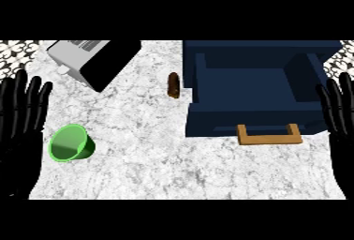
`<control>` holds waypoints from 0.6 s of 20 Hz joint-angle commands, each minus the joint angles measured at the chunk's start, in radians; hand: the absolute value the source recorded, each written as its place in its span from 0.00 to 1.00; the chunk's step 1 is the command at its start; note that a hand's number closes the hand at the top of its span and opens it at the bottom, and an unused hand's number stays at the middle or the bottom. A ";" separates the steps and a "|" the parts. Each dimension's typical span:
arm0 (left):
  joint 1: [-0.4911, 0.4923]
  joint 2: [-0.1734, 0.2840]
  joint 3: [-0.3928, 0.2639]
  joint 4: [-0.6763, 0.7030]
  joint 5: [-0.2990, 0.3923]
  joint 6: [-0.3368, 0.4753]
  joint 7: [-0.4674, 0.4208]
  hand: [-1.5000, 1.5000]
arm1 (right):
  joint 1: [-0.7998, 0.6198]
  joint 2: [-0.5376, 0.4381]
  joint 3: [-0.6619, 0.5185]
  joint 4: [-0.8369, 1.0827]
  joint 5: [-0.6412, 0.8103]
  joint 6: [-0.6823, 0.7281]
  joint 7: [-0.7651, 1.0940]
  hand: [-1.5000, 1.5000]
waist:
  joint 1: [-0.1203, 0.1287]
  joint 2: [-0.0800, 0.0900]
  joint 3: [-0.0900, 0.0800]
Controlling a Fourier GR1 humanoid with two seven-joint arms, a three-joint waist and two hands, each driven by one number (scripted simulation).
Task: Pick up the cup, place it into the drawer and close the drawer
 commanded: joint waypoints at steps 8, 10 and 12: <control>0.061 0.143 0.224 0.211 0.502 -0.289 0.041 0.00 | -0.009 -0.011 0.077 0.028 -0.015 0.058 0.090 0.00 | 0.035 -0.010 0.032; 0.098 0.161 0.240 0.191 0.551 -0.320 0.070 0.00 | 0.014 -0.033 0.031 0.054 -0.078 0.103 0.052 0.00 | 0.033 -0.015 0.035; 0.074 0.203 0.290 0.249 0.604 -0.368 0.075 0.00 | -0.042 -0.029 0.032 0.043 -0.077 0.082 0.130 0.00 | 0.030 -0.016 0.035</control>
